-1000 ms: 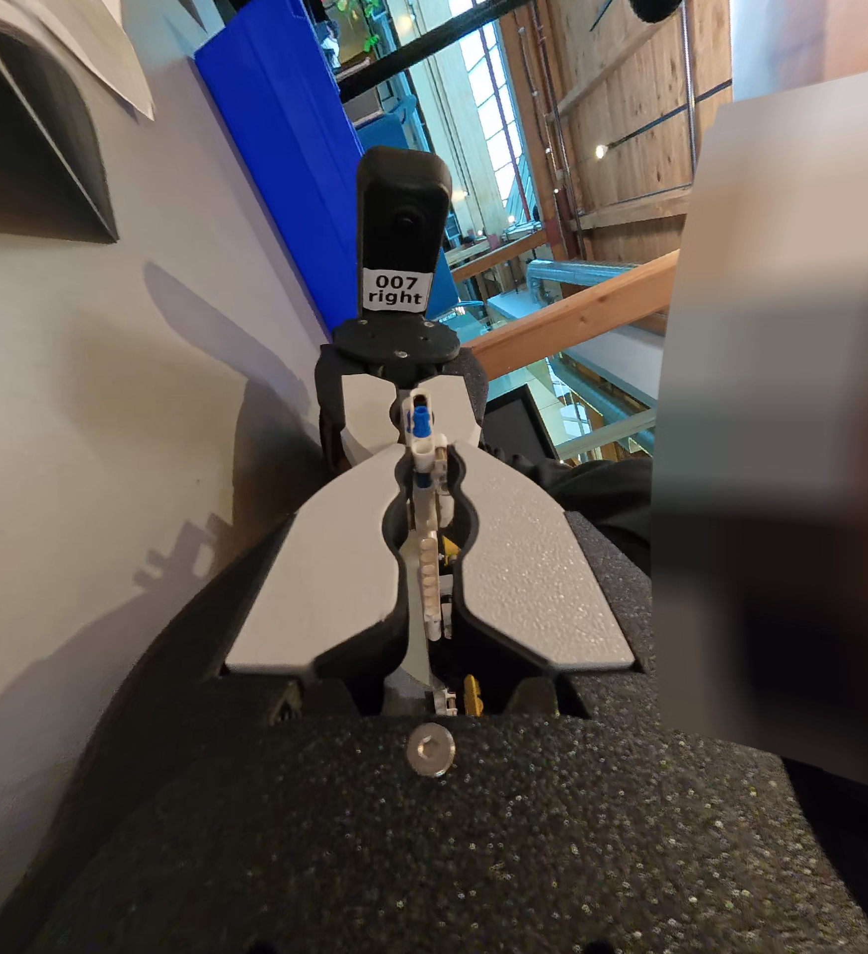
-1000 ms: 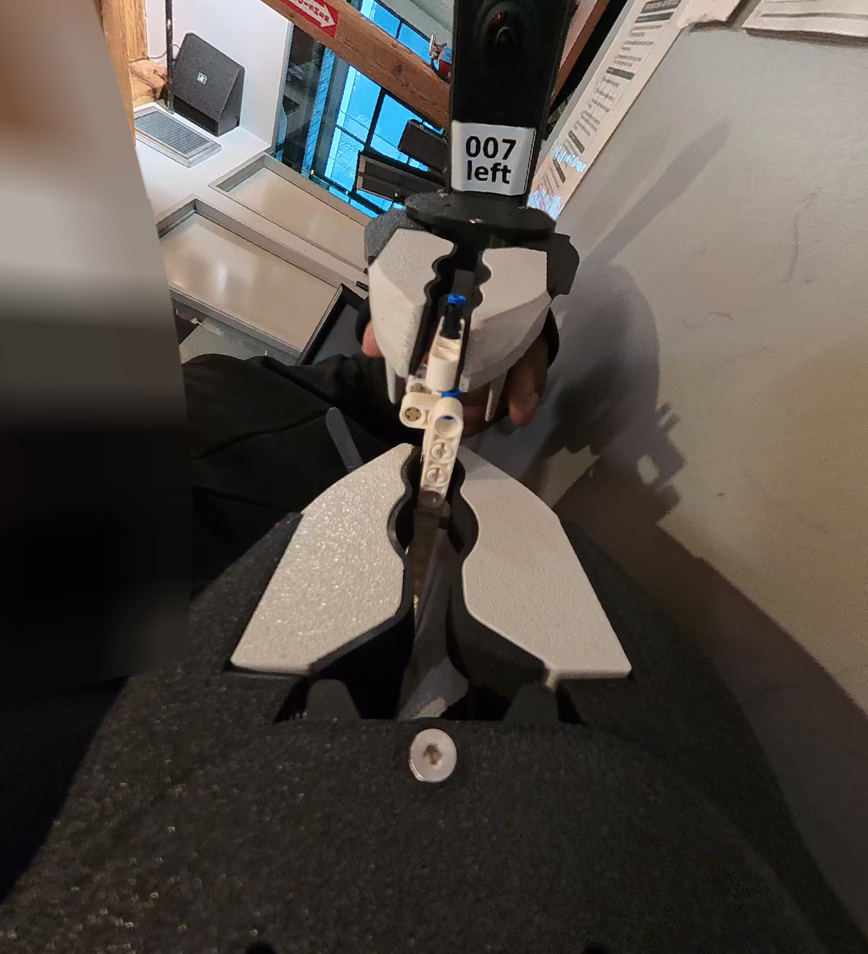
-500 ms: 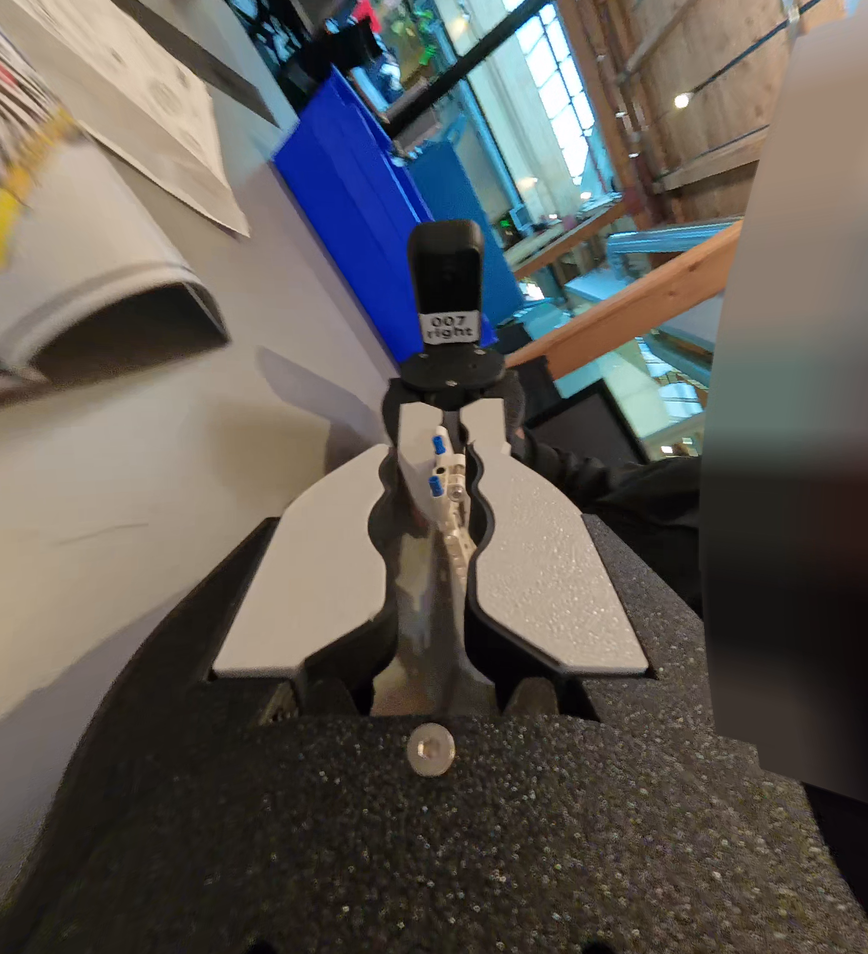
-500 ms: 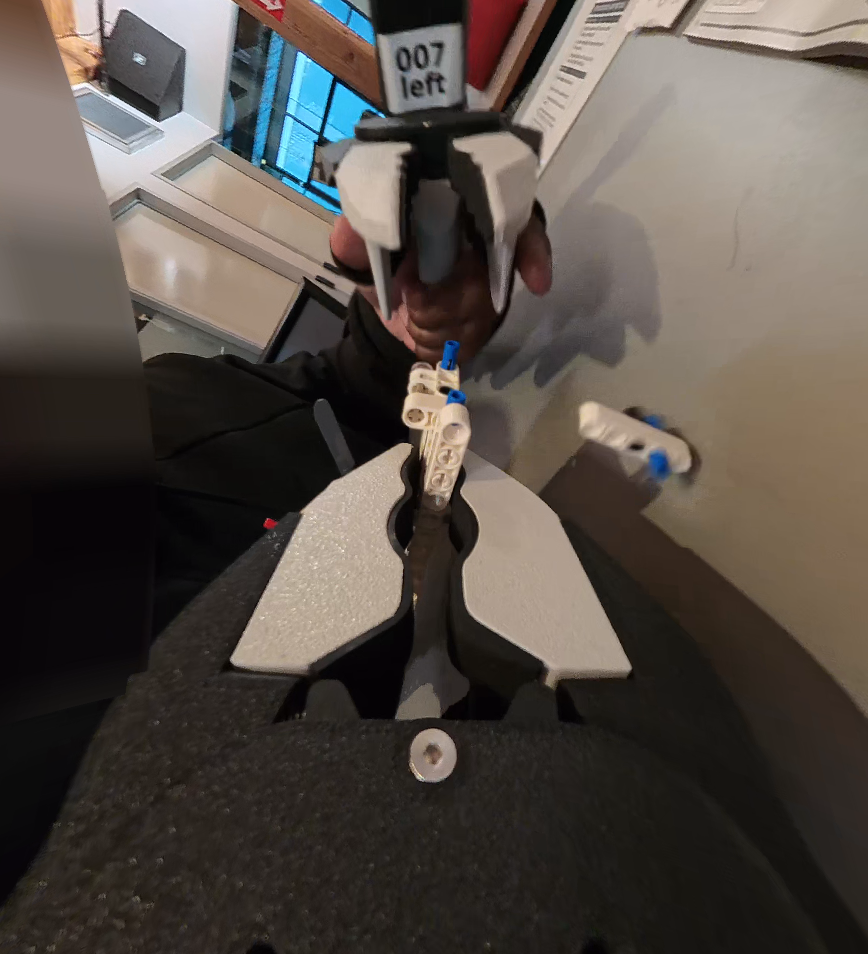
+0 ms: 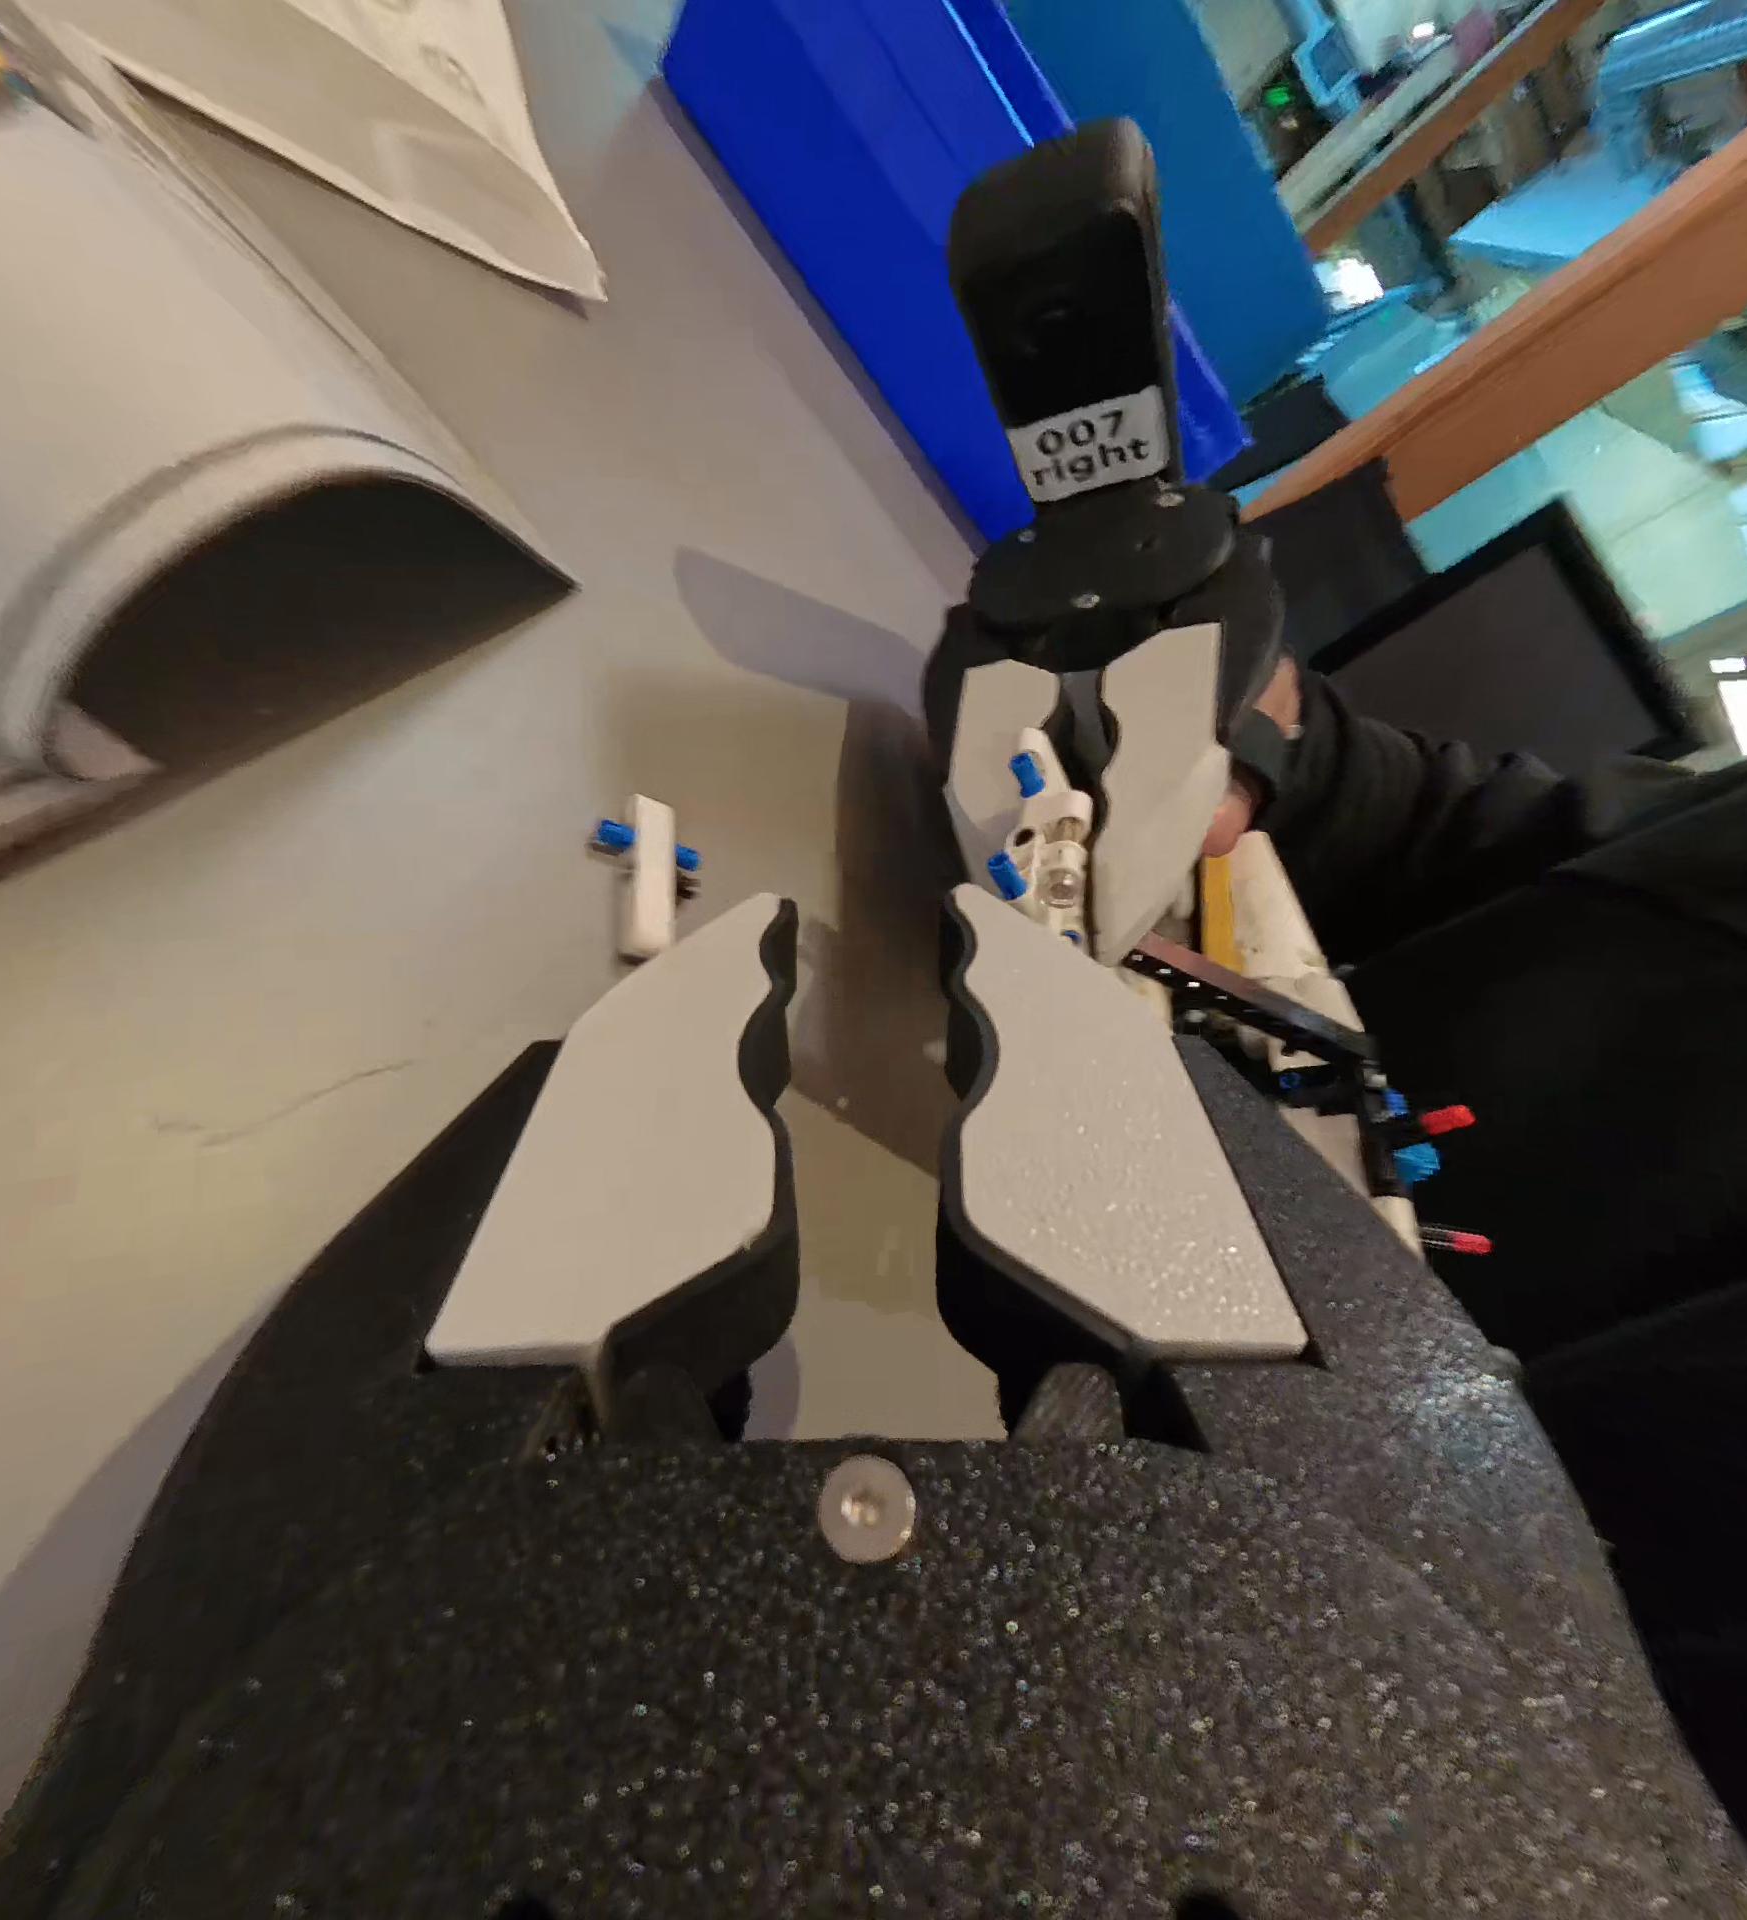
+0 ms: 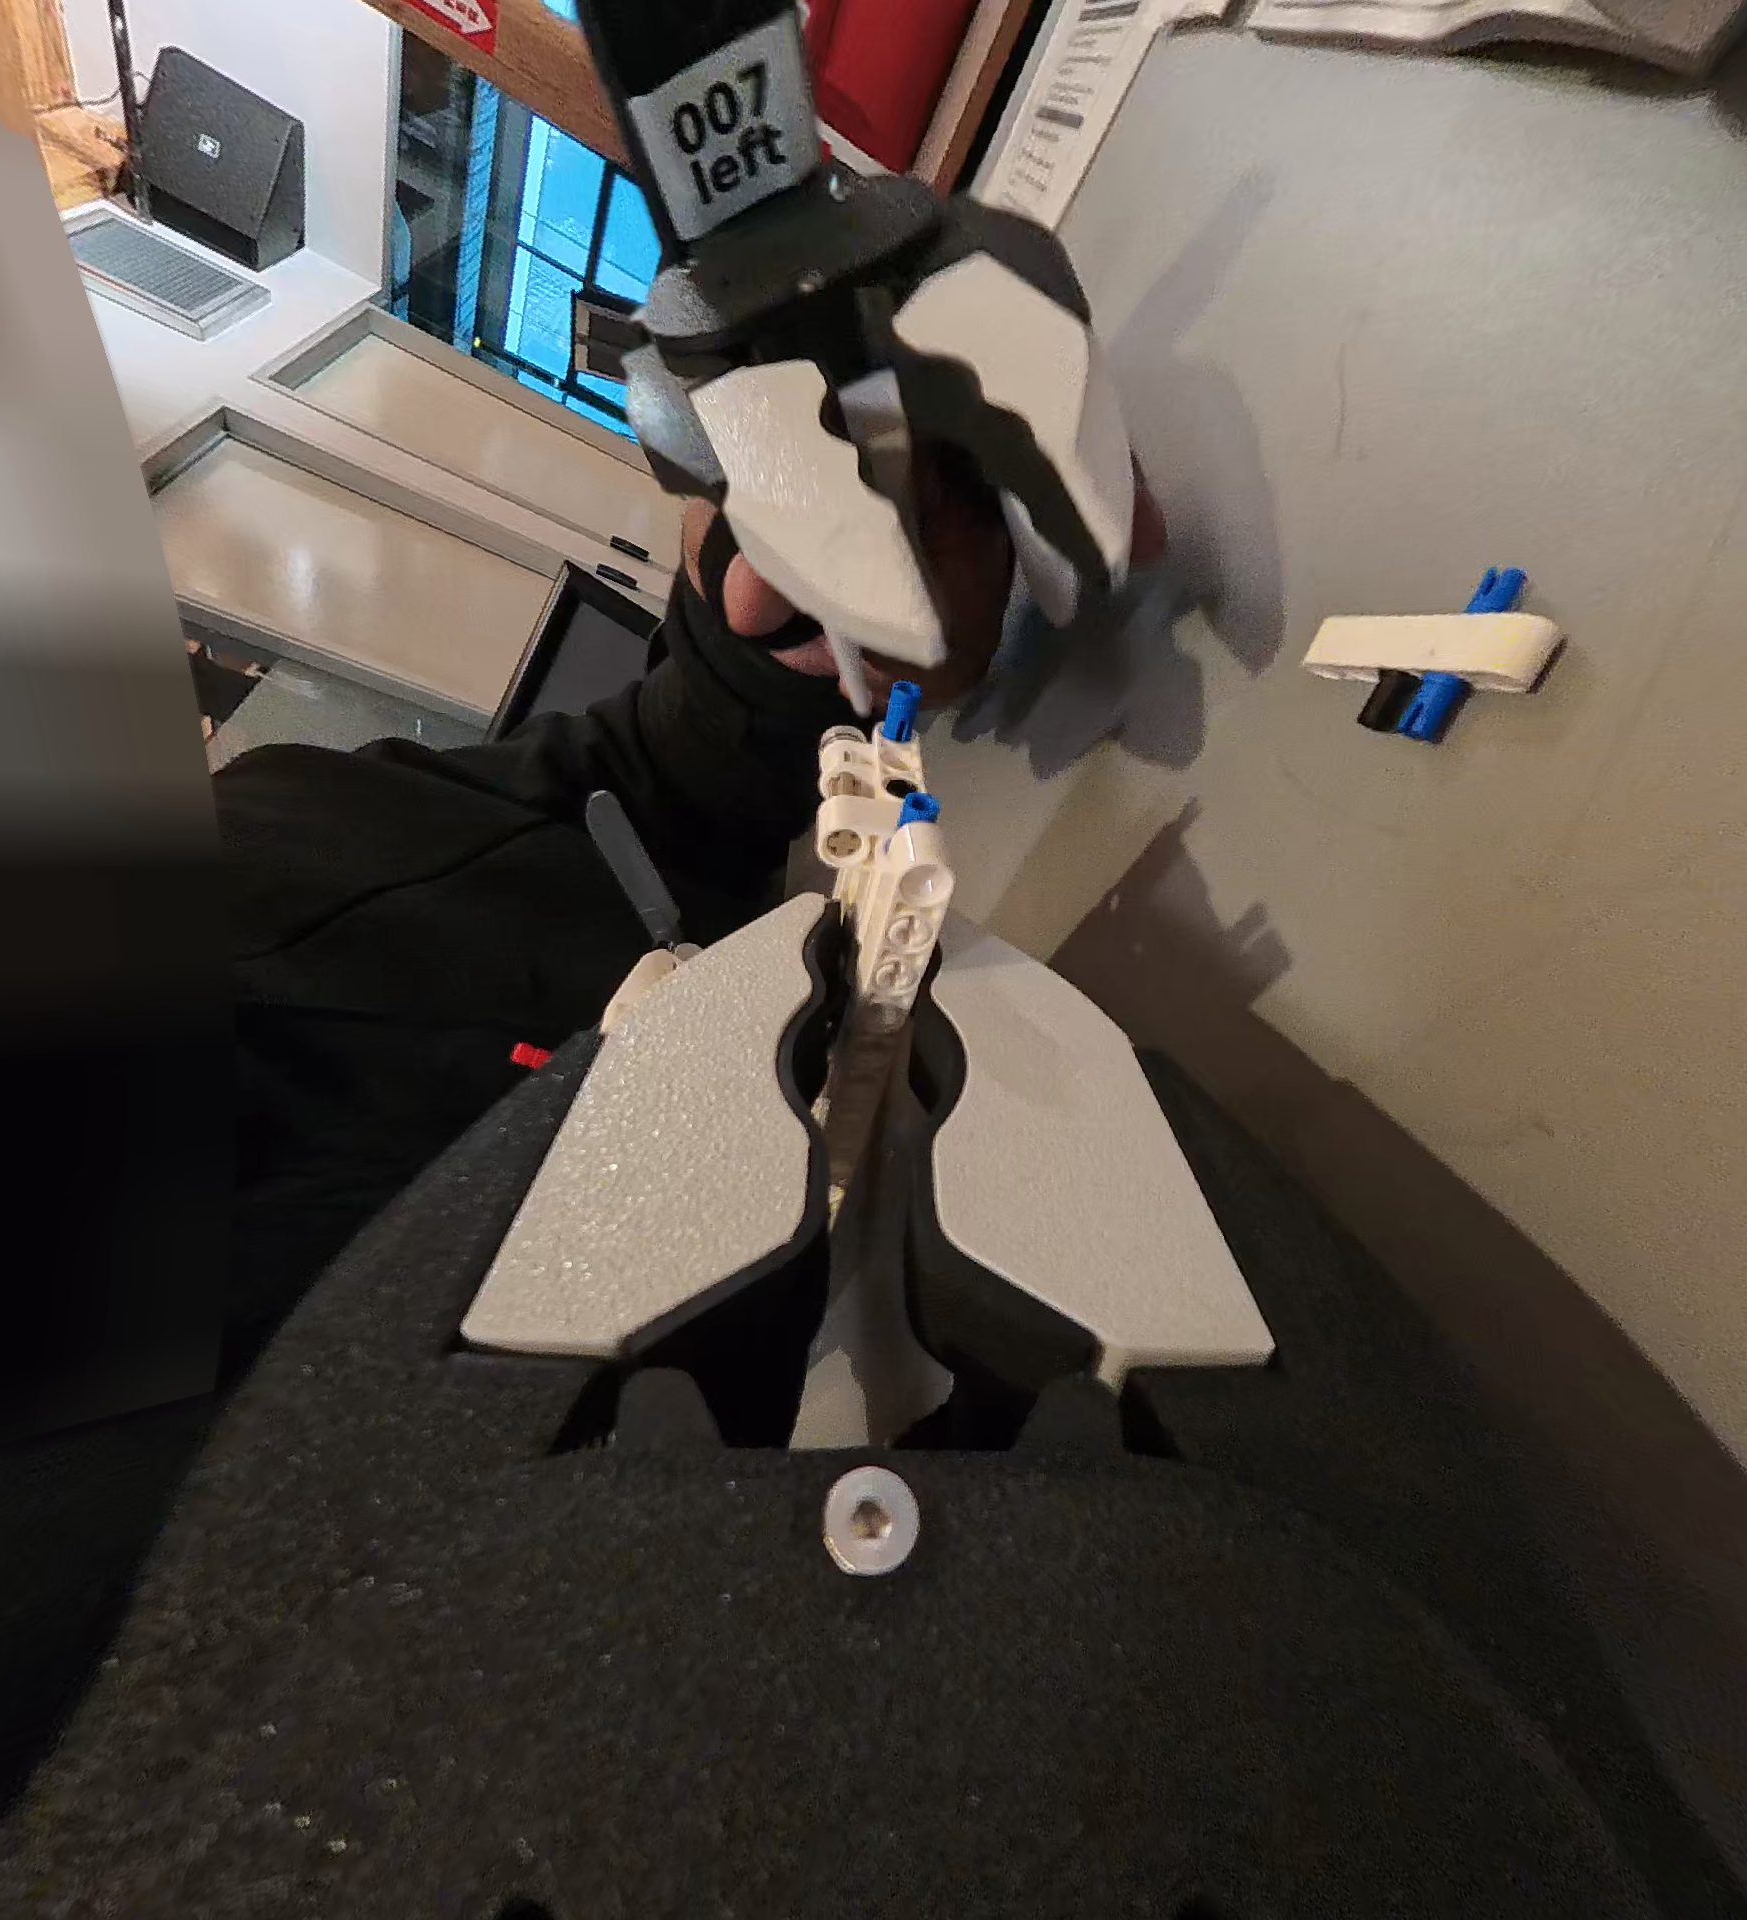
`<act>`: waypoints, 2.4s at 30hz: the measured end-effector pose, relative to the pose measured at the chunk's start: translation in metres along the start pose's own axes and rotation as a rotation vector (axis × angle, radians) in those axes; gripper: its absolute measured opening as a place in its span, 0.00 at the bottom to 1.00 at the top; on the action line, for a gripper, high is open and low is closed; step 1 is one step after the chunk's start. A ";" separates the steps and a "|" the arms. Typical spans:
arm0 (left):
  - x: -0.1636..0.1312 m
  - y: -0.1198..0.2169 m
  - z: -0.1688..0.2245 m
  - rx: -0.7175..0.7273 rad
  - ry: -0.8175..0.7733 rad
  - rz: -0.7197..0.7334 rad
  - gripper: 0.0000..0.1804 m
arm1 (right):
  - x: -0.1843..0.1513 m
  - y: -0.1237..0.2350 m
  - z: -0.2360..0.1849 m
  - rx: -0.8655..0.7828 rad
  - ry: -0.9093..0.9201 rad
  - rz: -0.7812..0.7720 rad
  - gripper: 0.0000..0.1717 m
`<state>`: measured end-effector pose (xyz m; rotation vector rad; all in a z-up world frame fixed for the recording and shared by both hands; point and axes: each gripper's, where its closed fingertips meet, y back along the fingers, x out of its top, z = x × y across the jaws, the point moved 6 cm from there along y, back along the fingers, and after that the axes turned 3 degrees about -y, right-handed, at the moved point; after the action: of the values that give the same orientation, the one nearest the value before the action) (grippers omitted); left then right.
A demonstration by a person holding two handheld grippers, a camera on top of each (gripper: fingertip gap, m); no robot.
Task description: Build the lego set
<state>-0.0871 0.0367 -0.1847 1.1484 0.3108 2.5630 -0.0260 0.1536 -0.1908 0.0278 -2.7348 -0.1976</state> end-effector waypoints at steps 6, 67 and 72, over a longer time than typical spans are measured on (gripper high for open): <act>-0.004 -0.007 0.011 -0.260 0.239 0.092 0.17 | 0.003 0.000 -0.005 0.007 0.063 0.035 0.06; 0.080 0.068 0.141 -0.266 -0.524 0.269 0.09 | 0.066 -0.024 -0.161 -0.066 0.808 0.058 0.04; 0.076 0.070 0.143 -0.230 -0.564 0.268 0.08 | 0.064 -0.028 -0.161 -0.069 0.807 0.041 0.04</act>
<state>-0.0410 0.0095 -0.0162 1.8374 -0.2791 2.2641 -0.0220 0.1007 -0.0230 0.0254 -1.9219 -0.2106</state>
